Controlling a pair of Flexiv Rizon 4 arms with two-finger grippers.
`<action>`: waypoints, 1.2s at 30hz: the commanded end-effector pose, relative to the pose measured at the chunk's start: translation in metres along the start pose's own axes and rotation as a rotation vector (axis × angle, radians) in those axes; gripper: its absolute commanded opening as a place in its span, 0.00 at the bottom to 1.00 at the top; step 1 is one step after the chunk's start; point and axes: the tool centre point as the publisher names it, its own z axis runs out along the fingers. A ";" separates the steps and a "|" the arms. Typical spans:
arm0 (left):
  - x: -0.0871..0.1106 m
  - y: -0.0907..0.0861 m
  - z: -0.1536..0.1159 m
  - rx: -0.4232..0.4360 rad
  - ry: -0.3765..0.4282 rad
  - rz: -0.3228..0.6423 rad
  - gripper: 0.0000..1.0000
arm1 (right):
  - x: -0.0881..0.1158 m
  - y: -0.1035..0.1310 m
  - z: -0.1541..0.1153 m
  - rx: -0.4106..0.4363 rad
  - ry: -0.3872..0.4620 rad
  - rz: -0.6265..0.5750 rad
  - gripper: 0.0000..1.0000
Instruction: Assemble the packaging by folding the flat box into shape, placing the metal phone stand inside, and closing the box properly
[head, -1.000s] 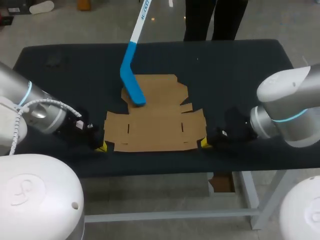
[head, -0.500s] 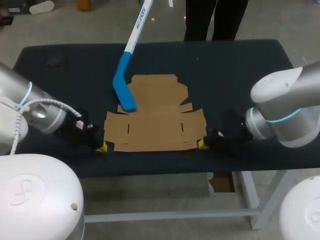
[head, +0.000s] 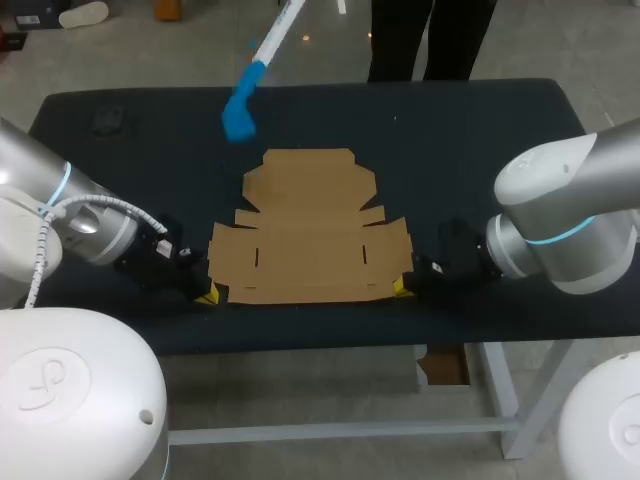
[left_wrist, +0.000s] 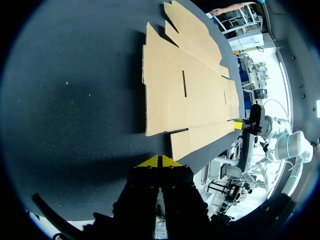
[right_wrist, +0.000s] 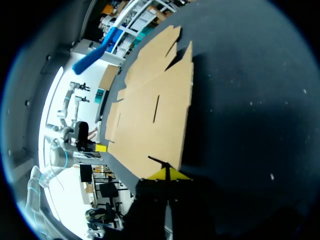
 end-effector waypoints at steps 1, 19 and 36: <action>-0.002 -0.004 0.006 -0.014 0.006 -0.009 0.00 | -0.001 0.000 0.001 -0.001 0.001 0.001 0.00; -0.003 -0.005 0.022 -0.046 0.074 -0.017 0.00 | 0.001 0.002 0.004 0.005 -0.005 -0.001 0.00; 0.008 -0.009 0.023 -0.052 0.085 0.016 0.00 | 0.003 0.007 0.002 -0.006 -0.008 -0.010 0.00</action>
